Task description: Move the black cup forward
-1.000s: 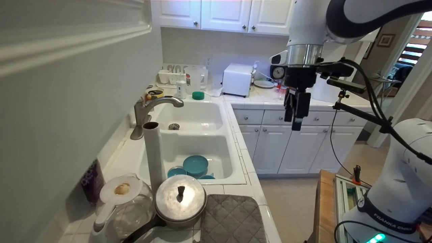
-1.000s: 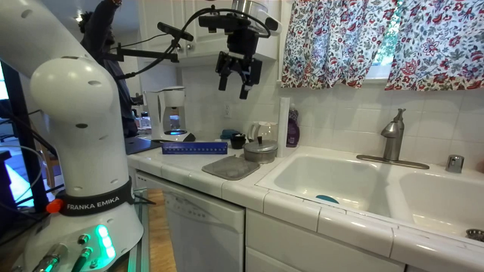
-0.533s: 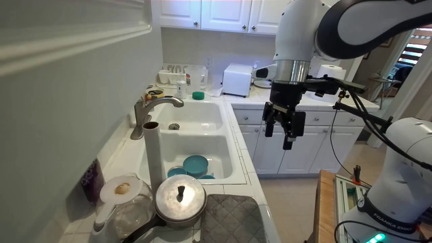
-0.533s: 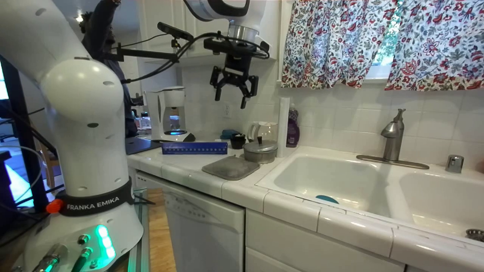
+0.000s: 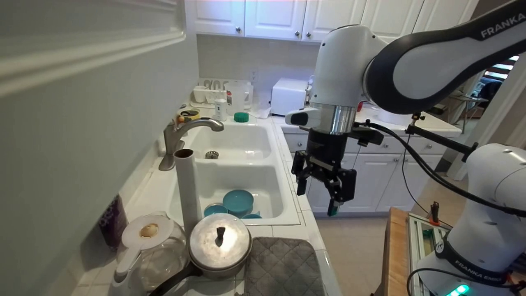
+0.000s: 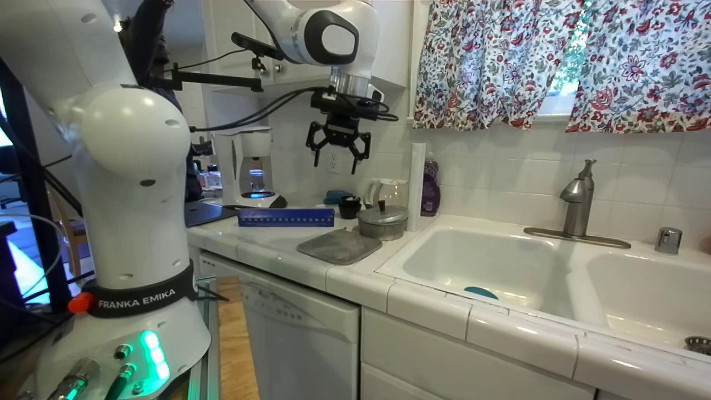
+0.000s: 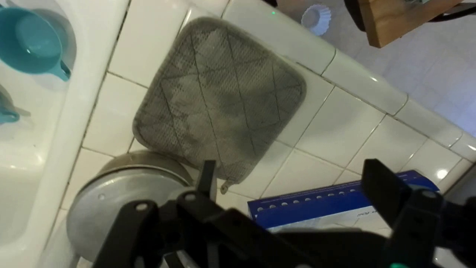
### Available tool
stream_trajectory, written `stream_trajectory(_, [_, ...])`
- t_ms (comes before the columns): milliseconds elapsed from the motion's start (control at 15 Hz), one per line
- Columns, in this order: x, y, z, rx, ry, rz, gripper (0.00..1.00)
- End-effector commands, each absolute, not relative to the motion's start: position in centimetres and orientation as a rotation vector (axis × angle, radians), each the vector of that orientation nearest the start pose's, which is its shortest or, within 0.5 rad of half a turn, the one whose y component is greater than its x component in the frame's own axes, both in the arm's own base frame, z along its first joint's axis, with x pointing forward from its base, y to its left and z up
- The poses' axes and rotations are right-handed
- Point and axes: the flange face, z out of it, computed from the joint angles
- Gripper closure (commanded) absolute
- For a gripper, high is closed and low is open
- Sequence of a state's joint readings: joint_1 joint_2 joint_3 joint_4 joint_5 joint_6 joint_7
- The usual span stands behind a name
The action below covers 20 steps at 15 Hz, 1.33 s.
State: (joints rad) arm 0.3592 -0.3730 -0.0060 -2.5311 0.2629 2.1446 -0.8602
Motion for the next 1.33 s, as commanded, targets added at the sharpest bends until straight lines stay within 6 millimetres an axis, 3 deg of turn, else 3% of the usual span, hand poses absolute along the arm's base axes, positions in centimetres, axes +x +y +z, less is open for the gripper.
stream_trajectory(0, [39.5, 19.8, 40.5, -2.396, -1.601, -0.172, 0.00])
stream_trajectory(133, [39.9, 21.7, 40.9, -2.368, -1.606, -0.284, 0.00])
stream_trajectory(200, [39.0, 20.2, 40.7, -2.417, -1.593, -0.209, 0.00])
stream_trajectory(333, [39.2, 21.4, 40.9, -2.395, -1.605, -0.256, 0.00])
stream_trajectory(667, [39.4, 21.5, 41.0, -2.391, -1.608, -0.262, 0.00])
stream_trajectory(867, [40.7, 22.7, 39.4, -2.324, -1.668, -0.295, 0.00])
stream_trajectory(1267, [42.3, 27.9, 35.6, -2.124, -1.887, -0.391, 0.00])
